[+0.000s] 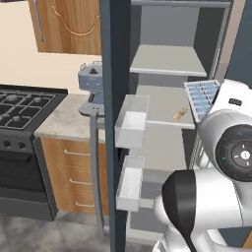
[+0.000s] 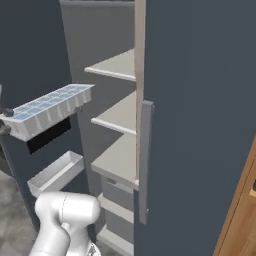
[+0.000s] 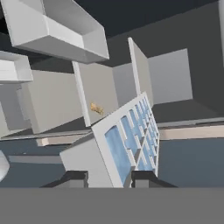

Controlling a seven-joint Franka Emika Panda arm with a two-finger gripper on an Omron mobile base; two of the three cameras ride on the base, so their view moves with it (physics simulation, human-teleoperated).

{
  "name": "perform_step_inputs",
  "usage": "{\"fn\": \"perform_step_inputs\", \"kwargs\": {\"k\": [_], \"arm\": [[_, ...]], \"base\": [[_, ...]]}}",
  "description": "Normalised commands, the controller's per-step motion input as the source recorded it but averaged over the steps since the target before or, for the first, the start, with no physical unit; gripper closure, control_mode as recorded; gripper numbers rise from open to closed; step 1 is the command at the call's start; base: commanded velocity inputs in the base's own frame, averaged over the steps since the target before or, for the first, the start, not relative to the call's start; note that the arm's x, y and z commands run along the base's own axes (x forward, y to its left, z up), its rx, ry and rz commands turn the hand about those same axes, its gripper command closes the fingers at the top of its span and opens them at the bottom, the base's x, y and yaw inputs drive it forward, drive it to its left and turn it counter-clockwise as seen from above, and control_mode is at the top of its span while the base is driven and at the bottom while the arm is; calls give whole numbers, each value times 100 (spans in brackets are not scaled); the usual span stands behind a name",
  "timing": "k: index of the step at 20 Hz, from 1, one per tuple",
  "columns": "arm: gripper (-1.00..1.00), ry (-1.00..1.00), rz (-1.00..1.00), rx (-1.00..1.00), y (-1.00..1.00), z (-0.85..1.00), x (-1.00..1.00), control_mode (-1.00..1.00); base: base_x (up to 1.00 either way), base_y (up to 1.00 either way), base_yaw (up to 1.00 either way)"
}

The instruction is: Open the freezer door, pick up the ice cube tray from the freezer, and place it on the dining counter.

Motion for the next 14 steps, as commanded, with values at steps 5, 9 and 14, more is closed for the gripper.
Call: {"fn": "perform_step_inputs", "kwargs": {"k": [5,9,14], "arm": [[100,0,0,0,0,0,0,100],[100,0,0,0,0,0,0,100],[100,0,0,0,0,0,0,100]], "base": [[-79,-6,41],[-70,-39,44],[-64,-49,44]]}}
